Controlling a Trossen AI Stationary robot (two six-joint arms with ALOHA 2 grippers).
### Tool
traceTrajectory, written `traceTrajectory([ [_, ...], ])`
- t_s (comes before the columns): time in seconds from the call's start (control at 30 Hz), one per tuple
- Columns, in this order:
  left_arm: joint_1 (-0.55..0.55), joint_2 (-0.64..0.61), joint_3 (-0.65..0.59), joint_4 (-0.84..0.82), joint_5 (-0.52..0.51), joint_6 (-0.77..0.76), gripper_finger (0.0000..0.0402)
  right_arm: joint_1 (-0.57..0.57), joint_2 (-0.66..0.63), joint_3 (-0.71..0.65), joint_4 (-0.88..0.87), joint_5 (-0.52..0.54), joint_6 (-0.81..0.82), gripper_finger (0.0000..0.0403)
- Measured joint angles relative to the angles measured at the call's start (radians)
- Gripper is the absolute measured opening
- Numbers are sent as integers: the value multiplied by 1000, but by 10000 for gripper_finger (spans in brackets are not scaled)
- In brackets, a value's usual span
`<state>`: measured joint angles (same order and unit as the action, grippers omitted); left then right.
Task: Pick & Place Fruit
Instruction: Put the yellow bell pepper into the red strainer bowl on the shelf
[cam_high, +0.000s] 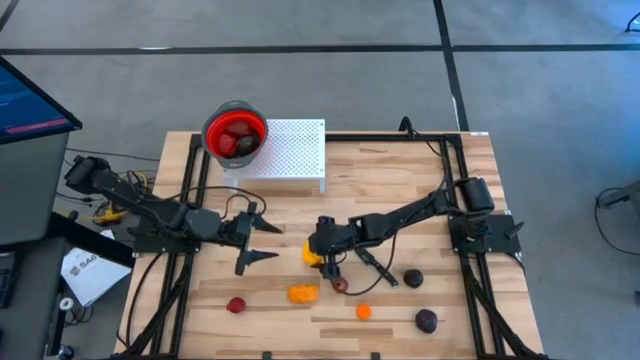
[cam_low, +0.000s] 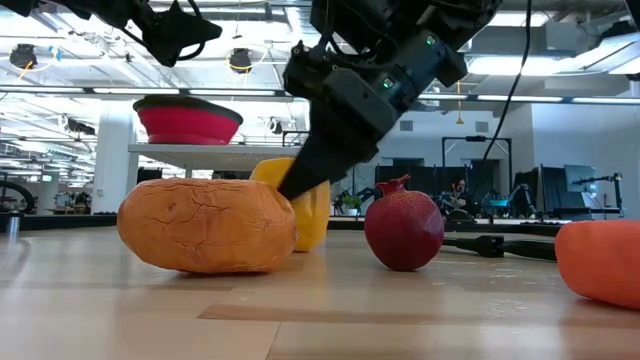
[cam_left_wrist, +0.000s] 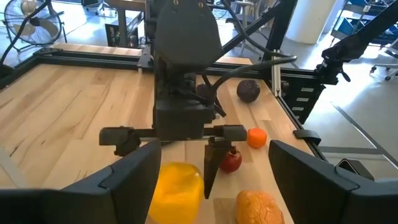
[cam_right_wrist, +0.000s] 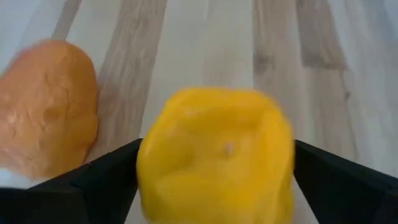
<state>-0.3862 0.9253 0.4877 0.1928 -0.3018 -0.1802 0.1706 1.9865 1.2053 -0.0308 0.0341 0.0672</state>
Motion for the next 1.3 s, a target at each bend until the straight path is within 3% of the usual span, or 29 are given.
traceTrajectory([
  [0.33, -2, 0, -21, -2, -36, 72, 289, -20, -9, 0, 11, -1, -22, 275],
  [0.6, -2, 0, -67, 38, -75, 72, 289, -34, -150, 0, 67, 4, -67, 284],
  [0.8, -2, 0, -93, 154, 22, 121, 289, 12, -215, 0, 168, 5, -134, 289],
  [1.13, 17, 76, -93, 252, 37, 180, 311, 64, -222, -1, 250, 210, -137, 290],
  [1.3, 17, 153, -93, 326, -84, 234, 355, 57, -220, -4, 236, 270, -82, 291],
])
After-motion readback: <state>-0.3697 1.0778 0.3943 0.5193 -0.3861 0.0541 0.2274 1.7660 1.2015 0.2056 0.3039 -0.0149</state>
